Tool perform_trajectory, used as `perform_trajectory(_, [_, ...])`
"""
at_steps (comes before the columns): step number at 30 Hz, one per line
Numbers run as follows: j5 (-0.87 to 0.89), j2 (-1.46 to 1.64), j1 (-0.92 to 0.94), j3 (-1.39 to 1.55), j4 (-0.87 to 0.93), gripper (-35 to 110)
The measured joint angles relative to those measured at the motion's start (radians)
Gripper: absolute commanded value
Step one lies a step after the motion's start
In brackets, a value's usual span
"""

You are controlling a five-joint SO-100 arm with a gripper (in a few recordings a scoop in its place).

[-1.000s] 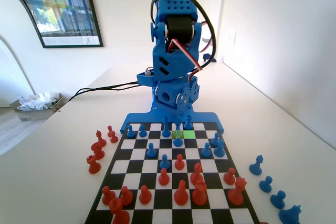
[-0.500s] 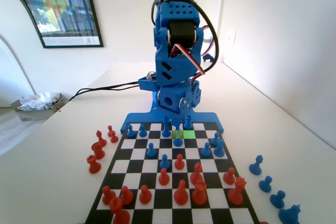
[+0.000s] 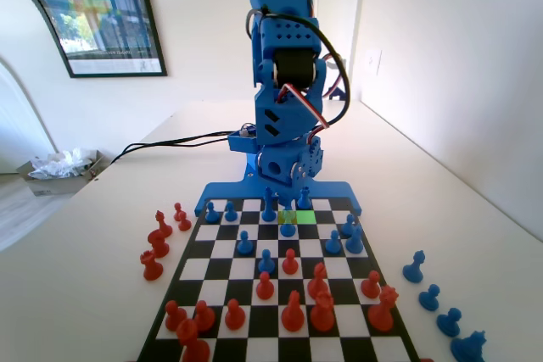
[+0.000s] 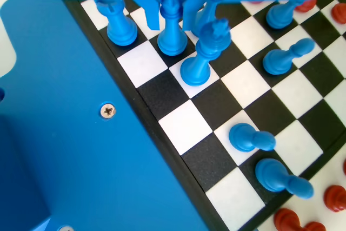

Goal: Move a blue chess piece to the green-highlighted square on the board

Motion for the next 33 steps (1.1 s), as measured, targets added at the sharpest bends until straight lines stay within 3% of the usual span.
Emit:
perform_trajectory(8, [0.002, 0.0, 0.002, -0.038, 0.084, 1])
perform_trajectory(15, [0.067, 0.0, -0.021, -0.225, 0.367, 1])
perform_trajectory(19, [0.11, 0.002, -0.049, -0.262, 0.433, 1])
perform_trajectory(33, [0.218, -0.043, -0.15, -0.222, 0.229, 1])
